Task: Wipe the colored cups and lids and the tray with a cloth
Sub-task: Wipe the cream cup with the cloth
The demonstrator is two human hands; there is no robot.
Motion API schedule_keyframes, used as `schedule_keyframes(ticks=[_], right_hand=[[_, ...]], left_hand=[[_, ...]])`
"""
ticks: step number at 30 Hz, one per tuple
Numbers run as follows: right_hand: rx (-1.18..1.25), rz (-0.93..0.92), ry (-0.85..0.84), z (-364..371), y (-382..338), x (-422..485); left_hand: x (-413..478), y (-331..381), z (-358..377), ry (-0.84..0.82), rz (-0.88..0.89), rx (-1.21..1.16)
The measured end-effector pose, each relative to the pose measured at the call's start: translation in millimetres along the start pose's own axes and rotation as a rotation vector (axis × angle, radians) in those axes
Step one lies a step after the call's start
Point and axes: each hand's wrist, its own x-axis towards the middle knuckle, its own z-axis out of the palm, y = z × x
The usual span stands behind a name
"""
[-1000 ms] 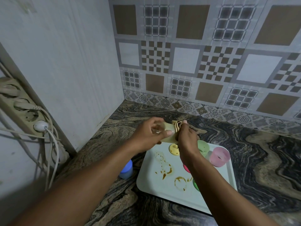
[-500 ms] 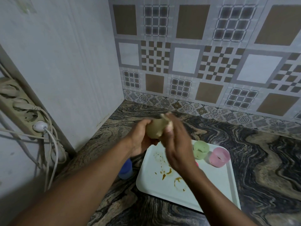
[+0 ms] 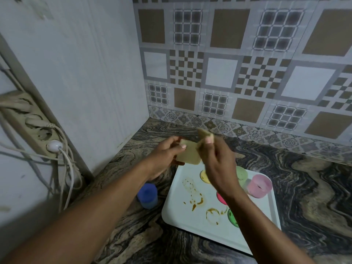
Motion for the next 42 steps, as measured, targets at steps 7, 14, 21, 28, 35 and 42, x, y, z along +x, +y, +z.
schedule_keyframes(ticks=[7, 14, 21, 28, 35, 42], right_hand=[[0.119, 0.646, -0.254, -5, 16, 15], [-0.183, 0.166, -0.29, 3, 11, 5], [0.662, 1.135, -0.175, -5, 27, 22], [0.773, 1.151, -0.087, 16, 30, 9], [0.369, 0.632, -0.038, 25, 27, -1], [0.703, 1.217, 0.01, 14, 31, 9]], left_hand=[[-12, -2, -1, -0.074, 0.057, 0.277], [-9, 7, -4, -0.089, 0.128, 0.311], [-6, -1, 1, 0.007, 0.173, 0.222], [4, -6, -14, -0.025, 0.191, 0.497], [5, -4, -9, 0.056, -0.103, -0.064], [3, -6, -18, -0.05, -0.076, 0.091]])
